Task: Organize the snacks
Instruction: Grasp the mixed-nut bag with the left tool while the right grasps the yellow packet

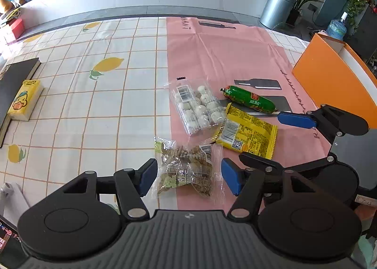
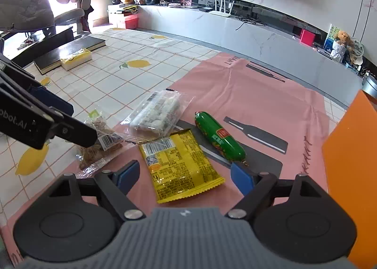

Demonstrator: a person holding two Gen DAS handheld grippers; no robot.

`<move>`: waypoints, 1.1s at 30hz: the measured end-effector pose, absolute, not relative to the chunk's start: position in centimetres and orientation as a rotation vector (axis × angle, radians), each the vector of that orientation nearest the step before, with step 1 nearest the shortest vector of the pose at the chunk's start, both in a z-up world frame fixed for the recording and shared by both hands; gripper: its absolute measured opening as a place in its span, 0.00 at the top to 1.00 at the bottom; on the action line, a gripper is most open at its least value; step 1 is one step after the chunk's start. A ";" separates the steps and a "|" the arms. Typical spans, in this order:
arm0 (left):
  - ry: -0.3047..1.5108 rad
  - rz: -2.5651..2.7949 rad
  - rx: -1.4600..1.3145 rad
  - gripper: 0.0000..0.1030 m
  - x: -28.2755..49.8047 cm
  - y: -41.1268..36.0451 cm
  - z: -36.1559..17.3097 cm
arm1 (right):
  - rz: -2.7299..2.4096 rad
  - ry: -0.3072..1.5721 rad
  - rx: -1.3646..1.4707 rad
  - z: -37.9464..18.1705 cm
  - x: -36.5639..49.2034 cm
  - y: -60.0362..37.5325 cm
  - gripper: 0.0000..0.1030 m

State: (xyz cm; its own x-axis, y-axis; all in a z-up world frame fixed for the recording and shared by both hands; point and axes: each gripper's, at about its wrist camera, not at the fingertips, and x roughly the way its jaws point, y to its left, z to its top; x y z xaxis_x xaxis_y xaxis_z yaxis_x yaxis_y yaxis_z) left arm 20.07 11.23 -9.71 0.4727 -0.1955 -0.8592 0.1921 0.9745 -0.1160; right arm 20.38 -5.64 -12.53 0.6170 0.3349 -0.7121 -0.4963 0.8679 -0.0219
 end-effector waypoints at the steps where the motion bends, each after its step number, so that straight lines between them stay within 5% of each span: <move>1: 1.054 -0.233 0.003 0.29 20.1 11.1 -10.0 | 0.496 0.770 -0.229 -12.8 20.6 -5.5 0.21; 25: 0.979 -0.168 -0.086 0.16 19.9 11.4 -13.5 | 0.543 0.775 -0.203 -14.8 22.4 -4.9 0.20; 33: 0.980 -0.174 -0.095 0.33 19.5 11.4 -13.4 | 0.521 0.791 -0.209 -14.2 21.3 -4.3 0.40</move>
